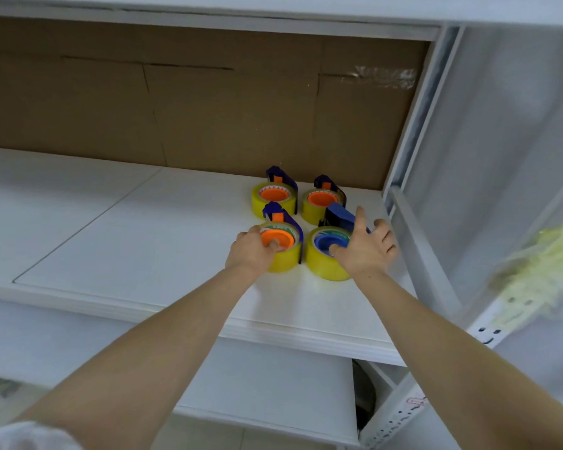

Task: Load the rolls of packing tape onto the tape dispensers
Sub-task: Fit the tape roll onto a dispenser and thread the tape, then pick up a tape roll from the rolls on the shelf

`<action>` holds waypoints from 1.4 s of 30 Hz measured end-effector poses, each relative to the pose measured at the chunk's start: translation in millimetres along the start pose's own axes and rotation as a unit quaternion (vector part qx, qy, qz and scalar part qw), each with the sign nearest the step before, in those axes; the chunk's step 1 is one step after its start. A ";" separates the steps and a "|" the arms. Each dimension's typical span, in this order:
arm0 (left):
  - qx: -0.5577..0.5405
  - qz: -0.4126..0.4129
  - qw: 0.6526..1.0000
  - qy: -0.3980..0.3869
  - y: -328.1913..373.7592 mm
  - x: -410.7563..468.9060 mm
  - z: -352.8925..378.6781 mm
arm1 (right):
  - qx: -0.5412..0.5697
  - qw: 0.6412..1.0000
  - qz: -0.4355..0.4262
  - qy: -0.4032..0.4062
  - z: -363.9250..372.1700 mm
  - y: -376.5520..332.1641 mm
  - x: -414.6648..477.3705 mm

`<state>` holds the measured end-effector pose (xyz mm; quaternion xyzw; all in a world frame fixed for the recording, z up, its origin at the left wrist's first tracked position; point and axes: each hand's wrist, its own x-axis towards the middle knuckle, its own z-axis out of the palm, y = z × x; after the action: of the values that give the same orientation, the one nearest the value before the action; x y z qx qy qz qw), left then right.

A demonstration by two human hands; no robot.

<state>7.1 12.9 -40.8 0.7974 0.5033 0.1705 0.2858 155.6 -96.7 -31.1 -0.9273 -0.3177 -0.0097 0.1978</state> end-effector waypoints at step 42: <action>0.233 -0.216 0.933 0.169 -405.4 -78.6 -379.9 | 0.108 0.852 -0.445 -0.253 146.7 -536.6 -220.9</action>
<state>-525.6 183.9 1.8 0.6730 0.7301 0.1140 0.0325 -354.7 215.0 -4.5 -0.6297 -0.7347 0.1726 0.1841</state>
